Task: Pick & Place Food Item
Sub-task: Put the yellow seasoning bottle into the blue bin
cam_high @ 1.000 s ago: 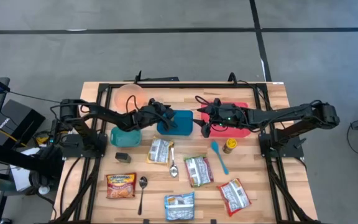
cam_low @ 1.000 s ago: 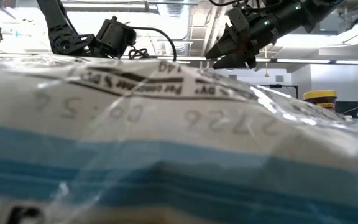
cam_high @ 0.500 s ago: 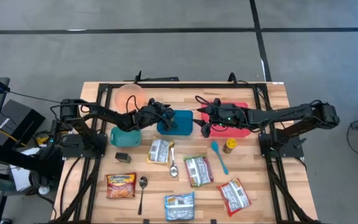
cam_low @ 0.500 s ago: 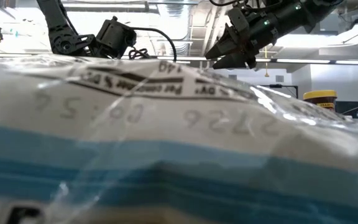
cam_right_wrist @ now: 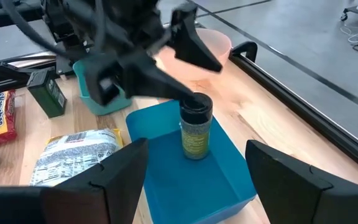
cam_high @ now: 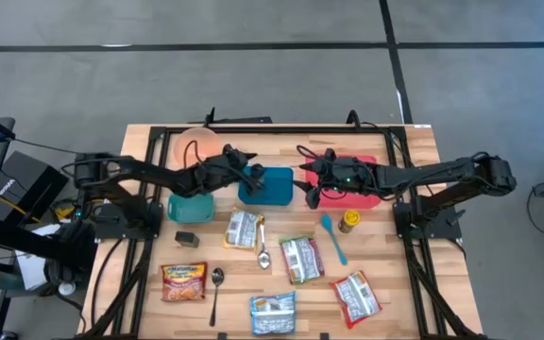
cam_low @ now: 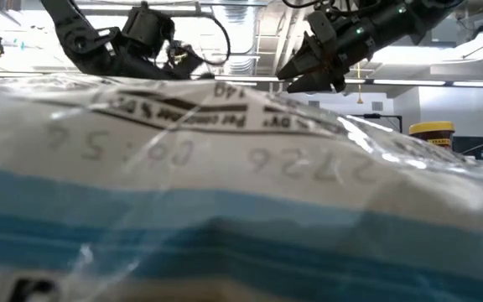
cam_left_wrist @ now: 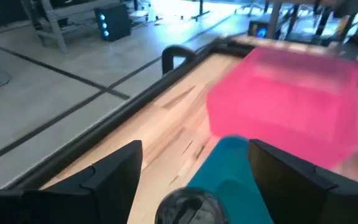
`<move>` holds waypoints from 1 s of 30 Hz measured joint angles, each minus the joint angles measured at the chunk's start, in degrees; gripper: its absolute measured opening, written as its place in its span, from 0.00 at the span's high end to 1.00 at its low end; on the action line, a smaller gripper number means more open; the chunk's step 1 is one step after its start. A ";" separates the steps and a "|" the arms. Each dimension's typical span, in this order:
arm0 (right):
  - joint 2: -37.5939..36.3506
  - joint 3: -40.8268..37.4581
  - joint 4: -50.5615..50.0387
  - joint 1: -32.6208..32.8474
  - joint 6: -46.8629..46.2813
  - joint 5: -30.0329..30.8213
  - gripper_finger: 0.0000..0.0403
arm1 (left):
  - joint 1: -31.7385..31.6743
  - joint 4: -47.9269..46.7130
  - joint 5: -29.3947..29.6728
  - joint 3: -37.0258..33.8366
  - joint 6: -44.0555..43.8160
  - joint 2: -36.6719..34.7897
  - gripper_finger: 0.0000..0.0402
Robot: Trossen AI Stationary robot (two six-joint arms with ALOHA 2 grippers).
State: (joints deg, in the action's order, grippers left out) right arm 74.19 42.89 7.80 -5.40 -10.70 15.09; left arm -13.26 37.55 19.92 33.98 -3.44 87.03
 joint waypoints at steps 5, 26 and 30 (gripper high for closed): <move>-0.07 0.04 -1.83 -0.75 -0.27 -0.02 0.34 | 0.35 -3.56 -4.25 0.00 -0.22 -6.70 0.27; -22.55 0.09 -51.30 12.63 -32.38 3.50 0.34 | 13.34 -10.55 -7.07 0.02 -1.80 -16.58 0.27; -22.91 0.09 -58.43 19.29 -41.21 8.81 0.34 | 13.33 -10.03 -6.92 0.02 -1.80 -16.58 0.27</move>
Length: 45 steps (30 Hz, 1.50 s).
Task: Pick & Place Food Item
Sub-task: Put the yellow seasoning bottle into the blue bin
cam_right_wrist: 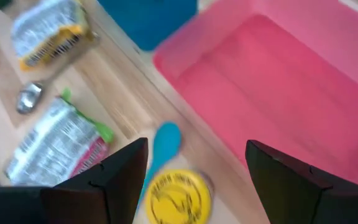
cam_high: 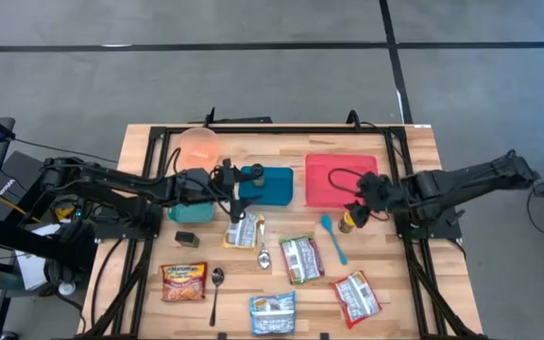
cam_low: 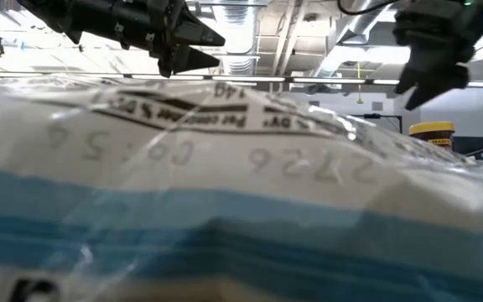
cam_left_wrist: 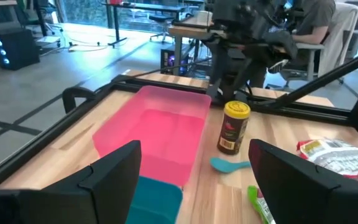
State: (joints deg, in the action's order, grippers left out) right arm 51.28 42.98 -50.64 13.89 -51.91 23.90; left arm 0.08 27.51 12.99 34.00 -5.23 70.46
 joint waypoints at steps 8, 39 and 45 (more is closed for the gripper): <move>3.47 -0.04 -6.77 13.85 -14.88 8.23 0.34 | 0.00 0.17 0.00 -0.01 0.00 0.00 0.27; 14.61 -3.43 -5.33 19.75 -23.19 11.96 0.34 | -0.04 0.52 0.00 -0.01 -0.15 0.02 0.27; 14.61 -8.02 -0.68 18.92 -23.09 12.13 0.34 | -0.04 0.53 0.00 -0.01 -0.15 0.02 0.27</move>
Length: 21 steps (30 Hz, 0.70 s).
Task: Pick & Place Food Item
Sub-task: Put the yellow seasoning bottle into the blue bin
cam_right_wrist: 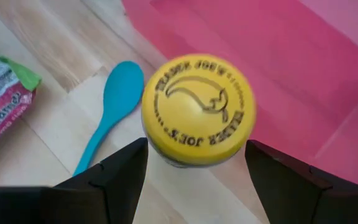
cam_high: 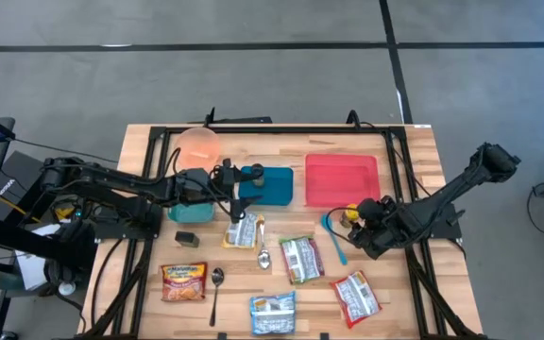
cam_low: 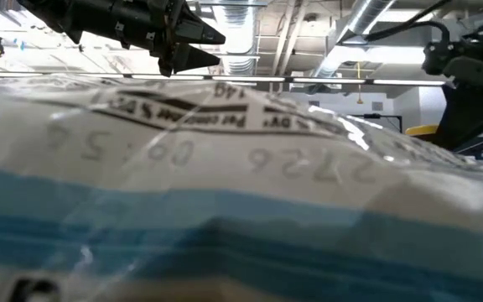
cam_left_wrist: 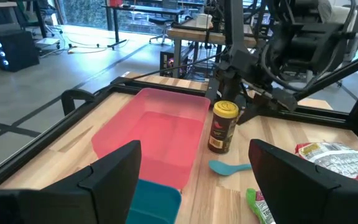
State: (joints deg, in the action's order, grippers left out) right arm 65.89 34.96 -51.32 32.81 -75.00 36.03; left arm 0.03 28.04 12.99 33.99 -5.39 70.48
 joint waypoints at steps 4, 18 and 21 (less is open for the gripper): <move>0.00 -1.82 4.27 -0.04 1.66 0.05 0.34 | 0.00 0.03 0.02 0.01 0.00 0.00 0.27; 0.00 -7.15 11.24 -1.24 2.99 7.24 0.34 | 0.00 0.06 0.02 -0.01 -0.02 0.00 0.27; 0.00 -7.15 11.31 -1.23 3.19 7.55 0.34 | 0.00 0.08 0.00 -0.01 -0.02 0.00 0.27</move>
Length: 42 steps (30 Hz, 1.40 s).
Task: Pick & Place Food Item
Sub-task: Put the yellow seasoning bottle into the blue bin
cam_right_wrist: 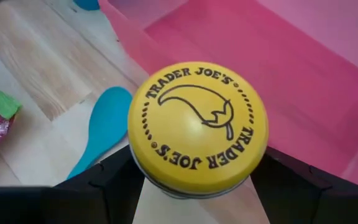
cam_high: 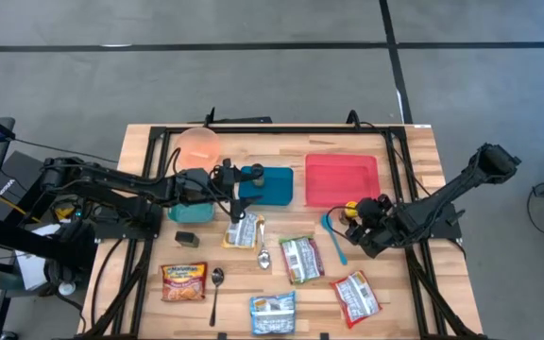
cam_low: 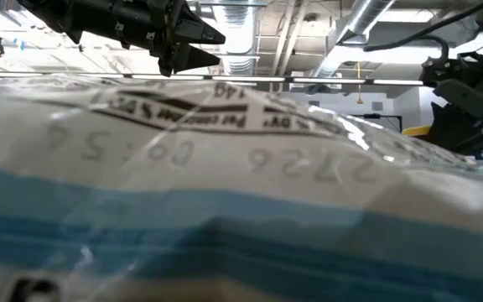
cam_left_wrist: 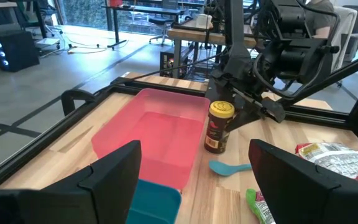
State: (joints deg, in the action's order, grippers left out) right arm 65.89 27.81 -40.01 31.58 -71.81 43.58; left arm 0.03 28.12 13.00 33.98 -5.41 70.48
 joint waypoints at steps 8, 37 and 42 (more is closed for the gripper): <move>0.00 0.00 3.53 -0.64 2.93 1.68 0.34 | 0.00 0.00 0.01 0.00 0.00 0.00 0.27; 0.17 0.00 5.88 -4.75 6.34 -3.27 0.34 | 0.00 -0.02 0.02 0.02 0.00 0.00 0.27; 0.17 0.00 6.06 -4.74 6.42 -3.27 0.39 | 0.00 -0.03 0.02 0.02 -0.06 0.00 0.27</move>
State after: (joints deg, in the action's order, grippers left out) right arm 66.06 27.81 -33.95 26.84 -65.39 40.32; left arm 0.03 28.09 13.02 34.00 -5.47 70.48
